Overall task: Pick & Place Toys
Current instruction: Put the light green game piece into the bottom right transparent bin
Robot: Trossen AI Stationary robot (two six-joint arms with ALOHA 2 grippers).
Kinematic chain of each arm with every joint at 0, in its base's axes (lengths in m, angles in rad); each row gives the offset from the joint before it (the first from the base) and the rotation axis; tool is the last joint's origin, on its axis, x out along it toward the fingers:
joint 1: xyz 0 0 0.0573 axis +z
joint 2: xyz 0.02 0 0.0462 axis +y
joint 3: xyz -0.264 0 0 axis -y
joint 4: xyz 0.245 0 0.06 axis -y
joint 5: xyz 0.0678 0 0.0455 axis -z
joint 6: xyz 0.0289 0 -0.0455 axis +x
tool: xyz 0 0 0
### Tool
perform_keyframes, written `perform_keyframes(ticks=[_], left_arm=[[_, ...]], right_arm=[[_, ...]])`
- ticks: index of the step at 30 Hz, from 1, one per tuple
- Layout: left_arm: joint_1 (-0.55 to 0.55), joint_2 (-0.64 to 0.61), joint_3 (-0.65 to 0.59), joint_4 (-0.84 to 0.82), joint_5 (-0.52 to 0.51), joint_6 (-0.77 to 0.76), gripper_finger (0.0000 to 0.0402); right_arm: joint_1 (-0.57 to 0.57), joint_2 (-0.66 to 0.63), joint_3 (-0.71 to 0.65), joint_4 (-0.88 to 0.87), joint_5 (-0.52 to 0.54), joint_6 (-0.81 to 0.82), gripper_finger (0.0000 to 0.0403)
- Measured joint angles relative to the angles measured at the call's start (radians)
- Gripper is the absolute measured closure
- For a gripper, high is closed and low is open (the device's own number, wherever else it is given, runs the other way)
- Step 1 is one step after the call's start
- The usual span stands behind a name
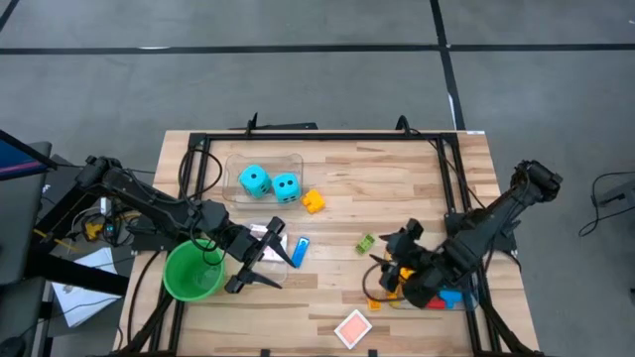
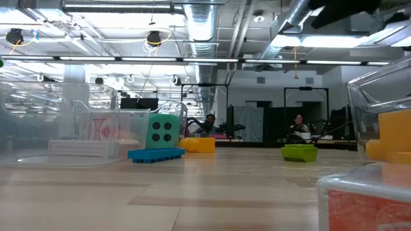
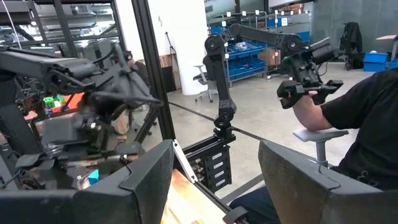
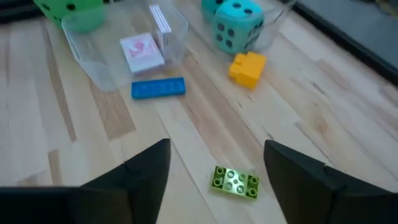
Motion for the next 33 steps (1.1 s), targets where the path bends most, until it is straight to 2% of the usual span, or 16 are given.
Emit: perform_keyframes(ticks=[5, 9, 12, 18, 23, 33], left_arm=[[0.000, 0.000, 0.000, 0.000, 0.000, 0.000, 0.0170], [0.000, 0.000, 0.000, 0.000, 0.000, 0.000, 0.0170], [0.000, 0.000, 0.000, 0.000, 0.000, 0.000, 0.0170], [0.000, 0.000, 0.000, -0.001, 0.000, 0.000, 0.0170], [0.000, 0.000, 0.000, -0.004, 0.000, 0.000, 0.0170], [0.000, 0.000, 0.000, -0.004, 0.000, 0.000, 0.0170]], right_arm=[[-0.130, 0.000, 0.000, 0.009, -0.157, -0.156, 0.0092], [-0.251, 0.007, 0.000, 0.021, -0.379, -0.442, 0.0057], [-0.314, 0.016, -0.002, 0.030, -0.473, -0.637, 0.0047], [-0.378, 0.054, -0.002, 0.046, -0.554, -0.881, 0.0057], [-0.373, 0.129, -0.001, 0.121, -0.608, -1.032, 0.0070], [-0.365, 0.317, 0.012, 0.060, -0.603, -1.069, 0.0079]])
